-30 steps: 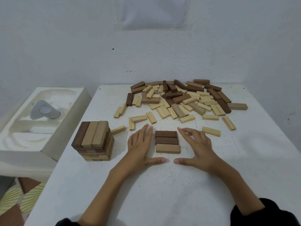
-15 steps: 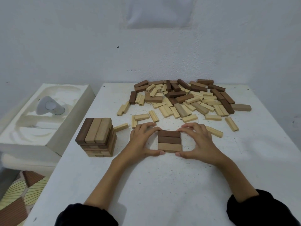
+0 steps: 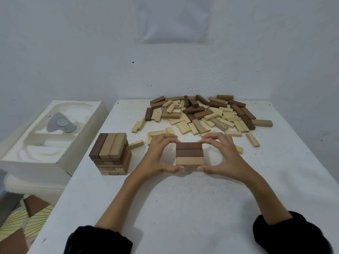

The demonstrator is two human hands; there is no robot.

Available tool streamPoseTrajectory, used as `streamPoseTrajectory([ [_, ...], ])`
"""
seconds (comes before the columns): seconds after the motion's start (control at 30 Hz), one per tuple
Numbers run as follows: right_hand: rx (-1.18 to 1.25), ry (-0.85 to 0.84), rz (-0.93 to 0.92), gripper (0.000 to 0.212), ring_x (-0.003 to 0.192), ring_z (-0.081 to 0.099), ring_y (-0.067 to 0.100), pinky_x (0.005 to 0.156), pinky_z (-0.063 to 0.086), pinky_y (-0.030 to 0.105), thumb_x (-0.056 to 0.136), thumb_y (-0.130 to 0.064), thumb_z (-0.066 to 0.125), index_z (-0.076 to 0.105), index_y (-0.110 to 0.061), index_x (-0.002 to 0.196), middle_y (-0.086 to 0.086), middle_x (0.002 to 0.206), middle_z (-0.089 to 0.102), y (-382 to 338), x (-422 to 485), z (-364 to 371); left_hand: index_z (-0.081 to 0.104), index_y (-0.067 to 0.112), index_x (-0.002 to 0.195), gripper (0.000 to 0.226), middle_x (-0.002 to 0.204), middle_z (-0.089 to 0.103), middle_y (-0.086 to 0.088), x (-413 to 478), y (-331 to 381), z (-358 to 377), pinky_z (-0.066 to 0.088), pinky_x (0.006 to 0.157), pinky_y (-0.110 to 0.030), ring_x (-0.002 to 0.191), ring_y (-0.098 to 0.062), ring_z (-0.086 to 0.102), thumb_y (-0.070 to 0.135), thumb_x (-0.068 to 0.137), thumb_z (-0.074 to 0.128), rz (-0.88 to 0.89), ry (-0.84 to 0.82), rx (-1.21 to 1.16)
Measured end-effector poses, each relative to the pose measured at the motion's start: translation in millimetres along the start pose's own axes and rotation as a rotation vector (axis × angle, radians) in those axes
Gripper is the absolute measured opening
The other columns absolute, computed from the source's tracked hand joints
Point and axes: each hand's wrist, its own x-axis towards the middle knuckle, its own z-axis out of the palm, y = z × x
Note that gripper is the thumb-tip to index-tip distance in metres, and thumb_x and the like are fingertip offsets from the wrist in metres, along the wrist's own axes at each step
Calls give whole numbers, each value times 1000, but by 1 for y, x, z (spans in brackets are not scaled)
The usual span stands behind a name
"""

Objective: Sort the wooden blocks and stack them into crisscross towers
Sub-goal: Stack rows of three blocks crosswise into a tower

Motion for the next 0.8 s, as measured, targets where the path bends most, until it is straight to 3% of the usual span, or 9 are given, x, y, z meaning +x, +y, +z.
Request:
streamPoseTrajectory([
  [0.17,62,72,-62,68,123,24,-4,100,35,40,52,-67,67,47,-51,114,-34,125,34,-25,0,-24,48,39,114,63,125,45,18,7,31,-23,22,95,-2,119,-8,39,61,59,67,92,57,35],
  [0.3,42,133,-138,67,122,27,-4,99,27,21,52,-68,65,50,-47,114,-28,125,39,-49,11,-39,48,41,114,61,122,43,25,13,50,-52,21,92,0,117,5,35,62,60,65,148,104,88],
  [0.47,-6,163,-190,78,119,27,-1,96,21,10,51,-70,63,57,-33,119,-20,124,42,-77,31,-34,50,37,117,65,122,54,6,14,50,-90,26,94,-6,117,-12,41,61,59,66,150,118,176],
  [0.6,23,136,-214,66,116,28,0,100,26,23,51,-71,62,46,-49,111,-19,121,42,-94,48,-11,52,34,117,65,119,51,18,4,33,-116,27,97,-11,116,-15,43,60,59,66,157,136,254],
  [0.7,34,129,-227,70,113,29,0,98,26,25,51,-71,61,52,-41,114,-18,119,43,-103,58,12,54,29,116,66,120,51,17,-6,18,-133,23,96,-6,114,-10,43,60,59,66,142,125,279],
  [0.8,35,108,-217,78,113,28,1,101,30,34,51,-72,60,56,-32,118,-18,120,43,-111,67,36,54,31,116,67,121,49,20,-19,2,-148,21,94,-3,114,7,35,62,57,66,103,103,268],
])
